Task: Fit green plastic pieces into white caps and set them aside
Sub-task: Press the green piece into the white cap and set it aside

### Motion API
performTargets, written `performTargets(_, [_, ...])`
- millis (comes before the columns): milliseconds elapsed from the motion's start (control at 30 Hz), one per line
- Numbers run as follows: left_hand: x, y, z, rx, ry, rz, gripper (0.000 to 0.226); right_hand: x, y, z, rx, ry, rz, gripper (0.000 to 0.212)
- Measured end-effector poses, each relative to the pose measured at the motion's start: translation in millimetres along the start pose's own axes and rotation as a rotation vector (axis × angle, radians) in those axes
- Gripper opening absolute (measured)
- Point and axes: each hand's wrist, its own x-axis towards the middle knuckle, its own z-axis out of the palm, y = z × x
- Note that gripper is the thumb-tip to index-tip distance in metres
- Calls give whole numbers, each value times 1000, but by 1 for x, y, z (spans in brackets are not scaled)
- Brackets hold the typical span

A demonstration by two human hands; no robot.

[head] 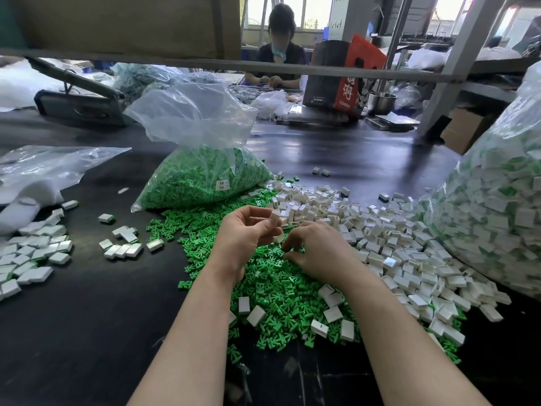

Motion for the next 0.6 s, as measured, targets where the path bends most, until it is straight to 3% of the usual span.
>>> performTargets(267, [1, -2, -1, 13, 9, -2, 12, -1, 1, 5, 207, 51, 16, 8])
performTargets(467, [-1, -1, 3, 14, 1, 8, 12, -4, 2, -7, 895, 256, 156, 9])
performTargets(600, [-2, 0, 6, 1, -27, 15, 15, -5, -1, -8, 1140, 301, 144, 15])
